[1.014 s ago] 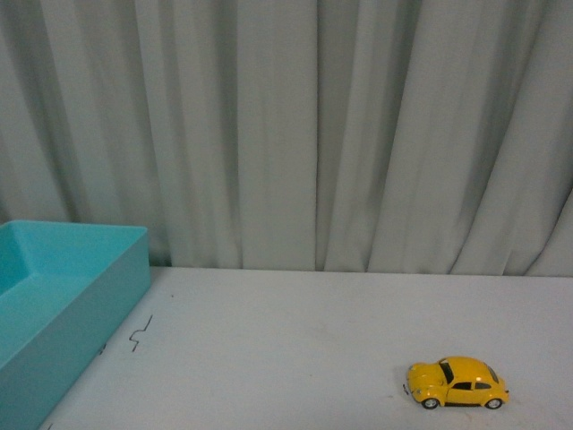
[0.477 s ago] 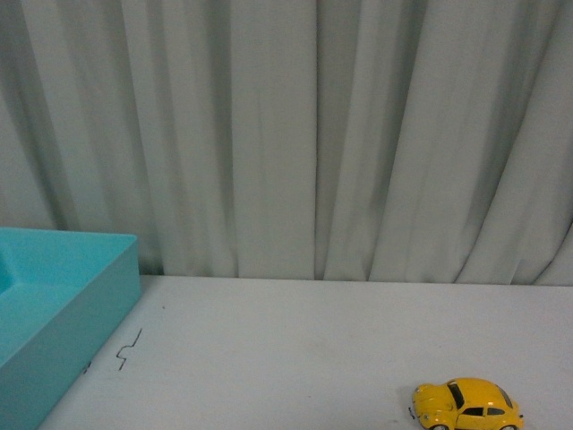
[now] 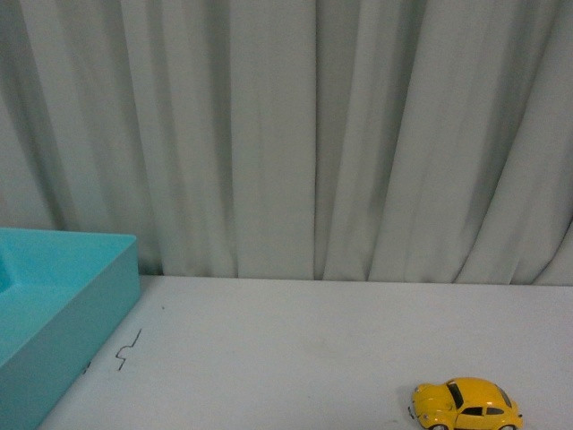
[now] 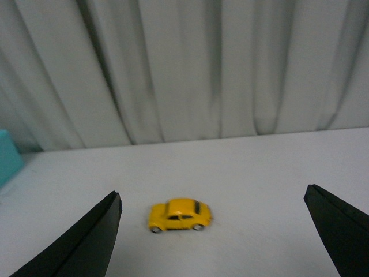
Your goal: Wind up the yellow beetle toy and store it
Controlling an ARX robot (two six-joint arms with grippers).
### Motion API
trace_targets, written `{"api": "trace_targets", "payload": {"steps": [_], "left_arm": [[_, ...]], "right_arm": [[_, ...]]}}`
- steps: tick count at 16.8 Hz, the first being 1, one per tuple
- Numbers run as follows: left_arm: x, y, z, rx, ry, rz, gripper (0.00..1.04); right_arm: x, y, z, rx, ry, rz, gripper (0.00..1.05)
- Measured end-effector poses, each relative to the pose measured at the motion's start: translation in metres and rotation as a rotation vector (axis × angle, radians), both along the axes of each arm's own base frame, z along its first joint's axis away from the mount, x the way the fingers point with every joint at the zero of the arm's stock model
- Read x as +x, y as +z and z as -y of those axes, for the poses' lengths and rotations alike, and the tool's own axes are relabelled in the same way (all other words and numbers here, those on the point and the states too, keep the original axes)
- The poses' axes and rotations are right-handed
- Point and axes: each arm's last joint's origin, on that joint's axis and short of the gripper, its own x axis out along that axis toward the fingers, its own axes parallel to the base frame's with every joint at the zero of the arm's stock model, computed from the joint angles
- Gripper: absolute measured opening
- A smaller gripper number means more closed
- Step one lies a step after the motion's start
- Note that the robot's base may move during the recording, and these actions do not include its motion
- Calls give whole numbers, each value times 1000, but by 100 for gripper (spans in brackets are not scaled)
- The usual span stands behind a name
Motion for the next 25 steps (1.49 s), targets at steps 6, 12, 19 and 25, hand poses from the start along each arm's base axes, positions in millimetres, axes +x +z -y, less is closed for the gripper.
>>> {"api": "trace_targets", "payload": {"steps": [6, 12, 19, 25], "left_arm": [[0, 0, 0, 0, -2, 0, 98], [0, 0, 0, 0, 0, 0, 98], [0, 0, 0, 0, 0, 0, 98], [0, 0, 0, 0, 0, 0, 98]], "right_arm": [[63, 35, 43, 33, -114, 146, 98], [156, 77, 80, -12, -146, 183, 98], [255, 41, 90, -203, 180, -52, 98], [286, 2, 82, -374, 646, -179, 98]]}}
